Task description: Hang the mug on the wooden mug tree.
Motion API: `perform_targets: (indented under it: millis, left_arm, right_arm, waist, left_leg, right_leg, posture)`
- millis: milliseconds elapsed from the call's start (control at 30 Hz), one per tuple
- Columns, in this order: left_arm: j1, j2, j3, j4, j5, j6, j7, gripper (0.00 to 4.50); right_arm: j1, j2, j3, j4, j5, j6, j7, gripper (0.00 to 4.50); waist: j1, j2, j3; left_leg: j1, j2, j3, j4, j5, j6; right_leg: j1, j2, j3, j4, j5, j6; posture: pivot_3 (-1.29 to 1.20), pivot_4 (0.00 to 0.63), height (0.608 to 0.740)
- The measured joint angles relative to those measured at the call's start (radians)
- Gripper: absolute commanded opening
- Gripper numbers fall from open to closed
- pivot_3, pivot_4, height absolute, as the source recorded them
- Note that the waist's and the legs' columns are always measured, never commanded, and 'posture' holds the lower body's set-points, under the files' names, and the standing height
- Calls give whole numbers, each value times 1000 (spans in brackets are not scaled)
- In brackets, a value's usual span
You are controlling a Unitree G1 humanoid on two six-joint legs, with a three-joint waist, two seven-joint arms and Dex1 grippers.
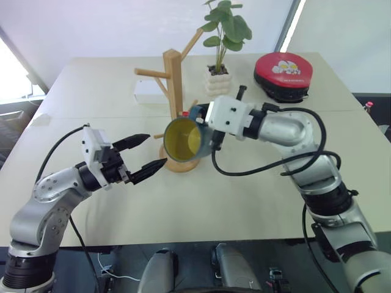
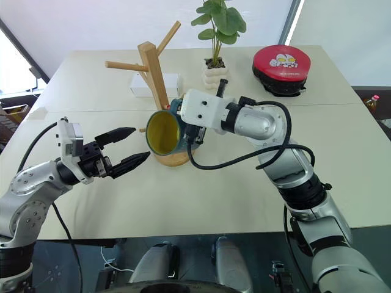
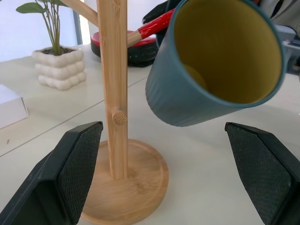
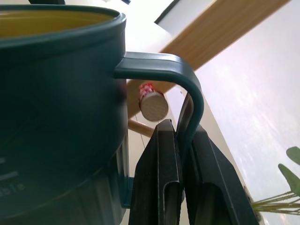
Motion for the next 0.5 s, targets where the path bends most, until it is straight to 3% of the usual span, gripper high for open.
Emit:
perform_targets:
  millis: [100,133,200,333,500]
  left_arm:
    - [0,0,0,0,0,0,2,4500]
    - [0,0,0,0,0,0,2,4500]
    - [0,0,0,0,0,0,3,4500]
    - [0,0,0,0,0,0,6,4500]
    - [-4,0,-1,0,0,0,9,4500]
  right_arm:
    - [-8,13,1,14,-14,4,-4,79]
    - [-9,19,2,17,-15,6,-4,359]
    - [-9,29,2,19,-18,8,-4,1003]
    - [-10,35,0,19,-31,7,-13,2943]
    - [-5,5,-22,11,-30,5,-8,2943]
  waist:
    - [0,0,0]
    - [0,0,0]
    - [0,0,0]
    - [0,0,0]
    - [2,0,0]
  left_leg:
    - [0,0,0,0,0,0]
    - [0,0,0,0,0,0]
    - [0,0,0,0,0,0]
    - [0,0,0,0,0,0]
    - [-1,0,0,0,0,0]
  right_leg:
    - [0,0,0,0,0,0]
    - [0,0,0,0,0,0]
    - [0,0,0,0,0,0]
    - [0,0,0,0,0,0]
    - [0,0,0,0,0,0]
  posture:
    - [0,150,740]
    - [0,150,740]
    - [0,150,740]
    - [0,150,740]
    - [0,150,740]
